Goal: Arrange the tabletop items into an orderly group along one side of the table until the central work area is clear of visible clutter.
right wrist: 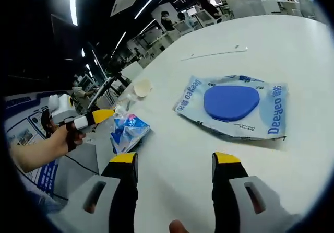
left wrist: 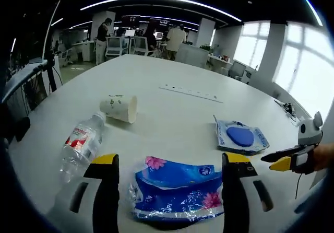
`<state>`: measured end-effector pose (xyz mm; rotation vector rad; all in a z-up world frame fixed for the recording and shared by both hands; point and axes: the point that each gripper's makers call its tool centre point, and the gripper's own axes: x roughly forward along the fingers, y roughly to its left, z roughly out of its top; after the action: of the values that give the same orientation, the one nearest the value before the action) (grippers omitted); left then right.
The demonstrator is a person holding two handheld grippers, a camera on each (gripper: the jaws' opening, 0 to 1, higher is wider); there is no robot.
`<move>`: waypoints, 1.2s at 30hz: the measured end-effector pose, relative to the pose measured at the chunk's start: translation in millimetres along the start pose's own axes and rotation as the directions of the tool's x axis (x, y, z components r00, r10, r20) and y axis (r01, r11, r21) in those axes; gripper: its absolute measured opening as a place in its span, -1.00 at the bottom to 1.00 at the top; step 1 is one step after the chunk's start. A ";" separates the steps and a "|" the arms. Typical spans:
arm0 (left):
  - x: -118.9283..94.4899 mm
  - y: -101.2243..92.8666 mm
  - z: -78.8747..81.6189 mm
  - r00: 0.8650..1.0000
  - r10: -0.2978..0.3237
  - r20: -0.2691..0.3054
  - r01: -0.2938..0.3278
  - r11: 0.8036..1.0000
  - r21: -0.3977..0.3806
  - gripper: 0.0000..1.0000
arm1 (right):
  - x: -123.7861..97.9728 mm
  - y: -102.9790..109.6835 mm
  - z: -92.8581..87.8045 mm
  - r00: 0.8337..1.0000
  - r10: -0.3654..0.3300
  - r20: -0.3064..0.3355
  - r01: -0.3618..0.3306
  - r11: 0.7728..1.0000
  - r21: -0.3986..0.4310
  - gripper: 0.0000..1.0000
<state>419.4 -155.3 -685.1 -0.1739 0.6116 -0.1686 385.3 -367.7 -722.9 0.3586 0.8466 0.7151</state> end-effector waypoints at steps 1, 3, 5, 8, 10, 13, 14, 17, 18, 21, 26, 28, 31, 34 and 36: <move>-1.4 2.2 -2.7 1.000 0.005 -0.007 -0.005 1.000 -0.004 0.57 | 2.0 2.5 -2.3 1.000 0.006 -0.018 -0.007 1.000 -0.007 0.06; -5.4 11.2 -9.4 0.999 0.039 -0.020 -0.039 0.999 0.003 0.47 | 6.9 7.5 -4.6 0.999 0.014 -0.038 -0.014 1.000 -0.009 0.04; -8.0 18.1 -16.0 0.998 0.056 -0.029 -0.056 0.998 -0.012 0.41 | 12.8 15.8 -6.7 0.998 0.037 -0.054 -0.037 0.999 -0.002 0.04; -9.9 23.3 -27.0 0.997 0.058 -0.056 -0.060 0.997 -0.042 0.37 | 21.8 29.0 -10.5 0.994 0.062 -0.090 -0.065 0.998 -0.024 0.02; -11.2 25.6 -31.4 0.996 0.062 -0.067 -0.064 0.997 -0.041 0.28 | 26.3 37.8 -11.8 0.991 0.079 -0.107 -0.083 0.996 -0.035 0.00; -11.5 29.9 -37.4 0.994 0.063 -0.086 -0.068 0.996 -0.054 0.21 | 33.0 48.3 -12.1 0.987 0.101 -0.122 -0.106 0.994 -0.035 -0.02; -11.4 31.5 -39.3 0.993 0.067 -0.094 -0.072 0.996 -0.054 0.20 | 35.3 50.8 -11.9 0.986 0.105 -0.127 -0.110 0.993 -0.033 -0.02; -10.5 33.4 -40.5 0.993 0.068 -0.100 -0.074 0.996 -0.054 0.14 | 43.0 58.9 -10.5 0.984 0.119 -0.133 -0.118 0.993 0.012 -0.05; -9.0 33.4 -42.3 0.992 0.059 -0.108 -0.066 0.996 -0.064 0.09 | 48.6 67.7 -8.4 0.981 0.143 -0.130 -0.138 0.989 0.046 -0.05; -7.5 31.9 -45.9 0.992 0.041 -0.122 -0.051 0.995 -0.085 -0.12 | 58.9 81.0 -7.4 0.976 0.166 -0.139 -0.159 0.985 0.063 -0.05; -6.8 33.9 -50.4 0.991 0.041 -0.131 -0.053 0.995 -0.087 -0.32 | 79.0 94.7 -12.3 0.969 0.169 -0.178 -0.162 0.985 0.057 -0.10; -7.1 34.5 -51.7 0.990 0.041 -0.135 -0.053 0.995 -0.083 -0.45 | 83.8 95.5 -16.7 0.969 0.146 -0.200 -0.135 0.988 0.072 -0.14; -8.8 33.3 -53.4 0.990 0.037 -0.135 -0.047 0.996 -0.075 -0.69 | 87.8 98.5 -21.5 0.965 0.144 -0.218 -0.123 0.987 0.107 -0.24; -7.0 34.5 -56.4 0.991 0.038 -0.131 -0.048 0.996 -0.075 -0.88 | 87.8 98.7 -26.5 0.964 0.141 -0.224 -0.114 0.985 0.131 -0.48; -7.0 34.2 -59.6 0.990 0.044 -0.132 -0.052 0.997 -0.064 -0.89 | 86.0 97.2 -29.4 0.965 0.139 -0.220 -0.107 0.982 0.154 -0.79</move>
<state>382.7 -127.3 -736.5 -0.2145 0.7516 -0.1133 359.6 -237.7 -735.0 0.4639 1.1054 0.8258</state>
